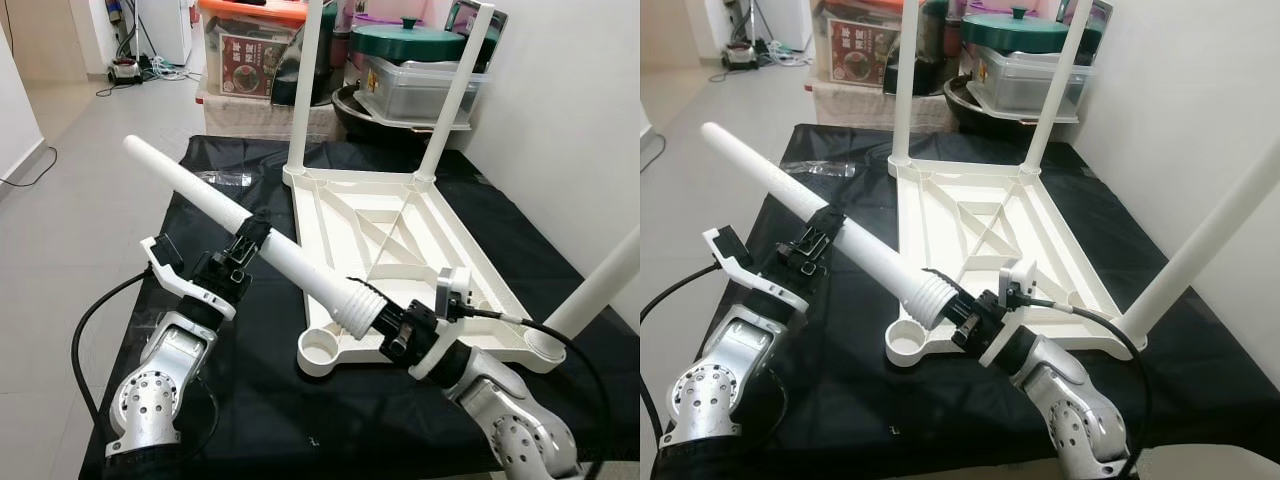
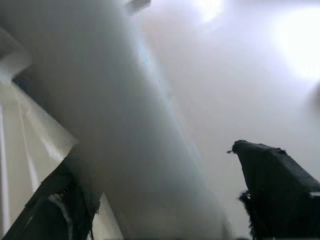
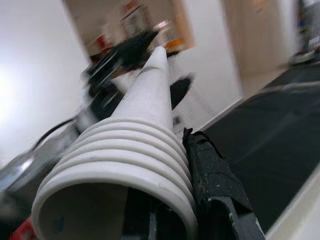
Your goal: Building children table
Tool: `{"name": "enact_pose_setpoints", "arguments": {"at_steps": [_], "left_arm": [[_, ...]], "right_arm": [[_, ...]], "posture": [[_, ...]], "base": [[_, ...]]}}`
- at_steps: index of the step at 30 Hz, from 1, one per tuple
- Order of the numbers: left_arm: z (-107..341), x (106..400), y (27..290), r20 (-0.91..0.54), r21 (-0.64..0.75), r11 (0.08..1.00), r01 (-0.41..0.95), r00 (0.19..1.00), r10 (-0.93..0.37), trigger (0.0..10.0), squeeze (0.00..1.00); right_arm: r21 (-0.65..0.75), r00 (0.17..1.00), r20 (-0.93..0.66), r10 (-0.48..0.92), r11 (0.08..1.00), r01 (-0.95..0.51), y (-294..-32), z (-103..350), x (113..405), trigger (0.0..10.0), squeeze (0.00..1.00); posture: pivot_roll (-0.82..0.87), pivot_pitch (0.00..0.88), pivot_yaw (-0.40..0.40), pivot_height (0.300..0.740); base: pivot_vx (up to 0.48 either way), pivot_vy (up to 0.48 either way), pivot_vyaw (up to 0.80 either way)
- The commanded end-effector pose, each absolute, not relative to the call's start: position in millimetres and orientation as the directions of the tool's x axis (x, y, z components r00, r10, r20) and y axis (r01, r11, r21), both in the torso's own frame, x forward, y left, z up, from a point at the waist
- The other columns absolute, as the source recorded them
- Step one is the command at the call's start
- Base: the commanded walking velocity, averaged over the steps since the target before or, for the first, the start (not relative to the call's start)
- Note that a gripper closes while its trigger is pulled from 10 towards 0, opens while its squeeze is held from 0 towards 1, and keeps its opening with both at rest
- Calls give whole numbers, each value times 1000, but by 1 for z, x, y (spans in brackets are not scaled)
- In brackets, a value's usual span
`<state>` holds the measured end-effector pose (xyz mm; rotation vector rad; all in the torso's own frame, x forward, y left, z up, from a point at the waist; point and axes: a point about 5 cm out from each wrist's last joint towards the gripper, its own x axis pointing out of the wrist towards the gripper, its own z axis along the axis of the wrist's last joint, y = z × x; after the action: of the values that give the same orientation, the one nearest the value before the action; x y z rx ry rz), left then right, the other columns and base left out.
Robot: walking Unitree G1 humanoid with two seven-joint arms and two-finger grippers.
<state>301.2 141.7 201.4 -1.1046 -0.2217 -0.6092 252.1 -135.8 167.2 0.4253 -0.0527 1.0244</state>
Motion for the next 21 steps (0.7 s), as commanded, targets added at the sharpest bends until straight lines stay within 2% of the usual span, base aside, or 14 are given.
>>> {"name": "enact_pose_setpoints", "arguments": {"at_steps": [1, 2, 3, 5, 10, 11, 12, 13, 15, 16, 21], "left_arm": [[201, 304, 149, 447, -783, 308, 540, 833, -325, 10000, 0], [205, 309, 164, 448, -789, 328, 520, 852, -272, 10000, 0], [205, 309, 164, 448, -789, 328, 520, 852, -272, 10000, 0], [212, 313, 190, 460, -786, 362, 501, 866, -198, 10000, 0], [215, 313, 197, 466, -781, 377, 499, 866, -182, 10000, 0], [215, 312, 201, 466, -778, 385, 497, 867, -178, 4902, 0], [215, 312, 201, 466, -778, 385, 497, 867, -178, 4902, 0], [215, 311, 203, 463, -778, 389, 494, 869, -177, 6275, 0], [213, 310, 203, 464, -776, 389, 496, 867, -180, 6275, 0], [214, 309, 204, 477, -769, 393, 503, 862, -170, 0, 0], [217, 307, 205, 499, -754, 405, 518, 852, -161, 0, 0]], "right_arm": [[318, 468, 252, 847, 385, -866, -135, 170, 246, 0, 0], [324, 442, 240, 864, 357, -876, -135, 167, 242, 0, 0], [324, 442, 240, 864, 357, -876, -135, 167, 242, 0, 0], [326, 410, 214, 886, 331, -885, -137, 163, 238, 0, 0], [324, 402, 203, 893, 326, -888, -137, 161, 237, 0, 0], [323, 397, 195, 897, 323, -889, -138, 160, 237, 0, 0], [323, 397, 195, 897, 323, -889, -138, 160, 237, 0, 0], [323, 391, 191, 900, 318, -891, -138, 159, 236, 0, 0], [322, 382, 190, 904, 310, -894, -139, 160, 236, 0, 0], [318, 373, 182, 910, 304, -898, -139, 160, 235, 0, 0], [312, 358, 169, 918, 295, -903, -140, 160, 234, 0, 0]], "posture": [[45, 0, -104, 740], [47, 0, -105, 740], [47, 0, -105, 740], [52, 0, -110, 740], [54, 0, -110, 740], [54, 0, -112, 740], [54, 0, -112, 740], [54, 0, -112, 740], [54, 0, -113, 740], [50, 0, -113, 740], [54, 0, -116, 740]], "base": [[0, 0, 0], [0, 0, 0], [0, 0, 0], [0, 0, 0], [0, 0, 0], [0, 0, 0], [0, 0, 0], [0, 0, 0], [0, 0, 0], [0, 0, 0], [0, 0, 0]]}}
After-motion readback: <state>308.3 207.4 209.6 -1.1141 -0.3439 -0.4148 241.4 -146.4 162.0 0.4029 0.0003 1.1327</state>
